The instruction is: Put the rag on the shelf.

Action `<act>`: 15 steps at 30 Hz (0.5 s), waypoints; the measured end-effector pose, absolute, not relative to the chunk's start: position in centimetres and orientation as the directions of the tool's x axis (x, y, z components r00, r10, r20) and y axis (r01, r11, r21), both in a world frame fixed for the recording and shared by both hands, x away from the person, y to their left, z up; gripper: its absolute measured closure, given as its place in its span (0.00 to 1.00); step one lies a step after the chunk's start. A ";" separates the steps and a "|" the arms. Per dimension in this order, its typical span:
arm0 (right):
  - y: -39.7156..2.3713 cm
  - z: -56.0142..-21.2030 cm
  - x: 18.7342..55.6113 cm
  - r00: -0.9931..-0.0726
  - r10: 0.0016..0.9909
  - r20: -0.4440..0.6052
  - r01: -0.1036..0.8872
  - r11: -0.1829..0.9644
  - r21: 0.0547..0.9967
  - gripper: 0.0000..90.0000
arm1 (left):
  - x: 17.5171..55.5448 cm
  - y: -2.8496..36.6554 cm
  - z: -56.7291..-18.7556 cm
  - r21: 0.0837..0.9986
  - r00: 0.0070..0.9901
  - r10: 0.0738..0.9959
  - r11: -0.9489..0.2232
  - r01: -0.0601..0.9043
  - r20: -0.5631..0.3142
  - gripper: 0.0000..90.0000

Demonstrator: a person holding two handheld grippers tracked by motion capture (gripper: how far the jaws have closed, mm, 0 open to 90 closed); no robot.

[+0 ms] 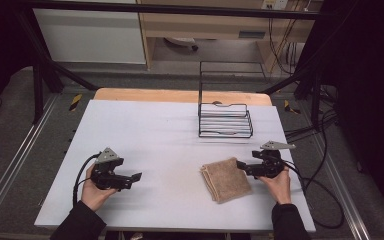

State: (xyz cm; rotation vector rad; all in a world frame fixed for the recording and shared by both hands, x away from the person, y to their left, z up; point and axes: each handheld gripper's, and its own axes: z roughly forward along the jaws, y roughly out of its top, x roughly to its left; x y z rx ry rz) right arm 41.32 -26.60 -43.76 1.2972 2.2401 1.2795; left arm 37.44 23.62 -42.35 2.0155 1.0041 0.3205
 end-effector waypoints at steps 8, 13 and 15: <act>-26.1 -44.4 42.2 -0.595 0.782 0.185 0.574 0.252 0.779 0.37 | 38.1 21.3 -42.0 0.778 0.664 0.736 -0.338 0.530 -0.133 0.07; -25.8 -44.7 42.7 -0.601 0.773 0.201 0.587 0.257 0.767 0.53 | 38.5 19.5 -41.9 0.774 0.674 0.725 -0.345 0.531 -0.140 0.07; -25.6 -44.7 42.7 -0.600 0.771 0.215 0.596 0.251 0.763 0.56 | 38.7 18.8 -41.9 0.773 0.677 0.722 -0.346 0.532 -0.142 0.07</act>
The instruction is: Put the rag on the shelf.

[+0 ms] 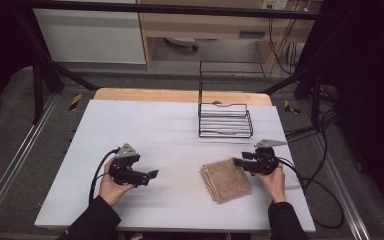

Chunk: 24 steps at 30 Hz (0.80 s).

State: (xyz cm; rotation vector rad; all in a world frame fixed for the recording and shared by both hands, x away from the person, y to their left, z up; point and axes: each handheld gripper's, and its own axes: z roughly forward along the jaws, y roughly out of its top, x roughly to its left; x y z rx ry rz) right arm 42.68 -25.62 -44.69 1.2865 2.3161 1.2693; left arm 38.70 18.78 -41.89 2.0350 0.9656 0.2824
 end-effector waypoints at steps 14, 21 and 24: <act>-24.6 -45.7 43.0 -0.616 0.751 0.238 0.627 0.285 0.725 0.74 | 39.6 13.9 -42.0 0.760 0.695 0.698 -0.355 0.545 -0.172 0.08; -24.5 -45.7 43.0 -0.606 0.753 0.257 0.644 0.275 0.714 0.82 | 39.9 11.6 -42.3 0.750 0.701 0.690 -0.366 0.551 -0.179 0.08; -24.5 -45.7 42.9 -0.602 0.752 0.268 0.652 0.269 0.709 0.88 | 40.1 10.5 -42.5 0.746 0.705 0.685 -0.370 0.554 -0.184 0.08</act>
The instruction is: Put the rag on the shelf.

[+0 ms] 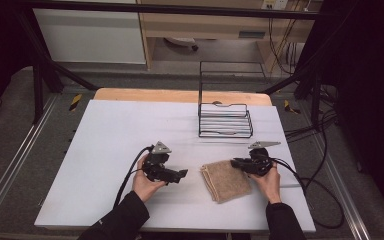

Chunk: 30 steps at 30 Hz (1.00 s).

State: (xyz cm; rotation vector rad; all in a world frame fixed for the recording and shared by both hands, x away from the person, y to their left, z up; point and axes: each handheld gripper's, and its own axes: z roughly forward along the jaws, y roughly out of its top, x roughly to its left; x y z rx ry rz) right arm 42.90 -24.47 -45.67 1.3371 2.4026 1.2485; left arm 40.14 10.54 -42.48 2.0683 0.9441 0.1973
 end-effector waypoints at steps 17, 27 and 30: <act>-24.7 -45.0 42.3 -0.585 0.777 0.232 0.641 0.269 0.719 0.95 | 41.6 4.7 -43.0 0.716 0.680 0.687 -0.338 0.610 -0.255 0.26; -24.7 -45.0 41.9 -0.587 0.784 0.202 0.629 0.284 0.724 0.94 | 42.0 3.0 -44.6 0.679 0.645 0.706 -0.323 0.660 -0.292 0.46; -24.7 -45.1 41.9 -0.587 0.785 0.199 0.628 0.286 0.724 0.94 | 42.1 2.4 -44.9 0.672 0.638 0.713 -0.323 0.666 -0.290 0.51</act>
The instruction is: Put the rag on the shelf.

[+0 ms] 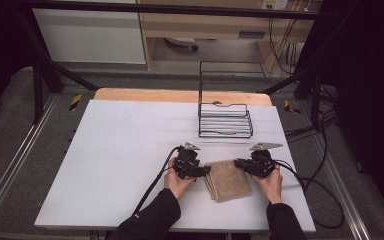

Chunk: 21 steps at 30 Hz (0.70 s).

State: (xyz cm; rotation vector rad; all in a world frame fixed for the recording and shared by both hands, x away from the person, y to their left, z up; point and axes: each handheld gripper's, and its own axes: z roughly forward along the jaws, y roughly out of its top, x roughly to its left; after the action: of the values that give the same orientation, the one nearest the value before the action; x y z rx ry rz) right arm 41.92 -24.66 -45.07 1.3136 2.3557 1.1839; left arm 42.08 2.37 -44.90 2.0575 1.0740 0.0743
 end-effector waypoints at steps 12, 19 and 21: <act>-24.8 -44.9 41.7 -0.591 0.783 0.195 0.619 0.286 0.731 0.93 | 41.9 0.8 -44.9 0.675 0.627 0.723 -0.310 0.669 -0.290 0.70; -24.9 -44.8 41.5 -0.586 0.785 0.202 0.625 0.280 0.729 0.90 | 41.8 0.4 -45.0 0.667 0.607 0.740 -0.299 0.682 -0.288 0.76; -24.9 -44.8 41.5 -0.585 0.786 0.198 0.625 0.282 0.728 0.87 | 41.7 0.3 -45.0 0.666 0.603 0.744 -0.298 0.684 -0.287 0.76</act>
State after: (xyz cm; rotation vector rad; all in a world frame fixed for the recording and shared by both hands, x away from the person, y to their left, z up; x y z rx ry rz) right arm 41.54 -24.89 -44.81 1.3125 2.3476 1.1883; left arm 41.72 0.28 -44.99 2.0421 1.1265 0.0977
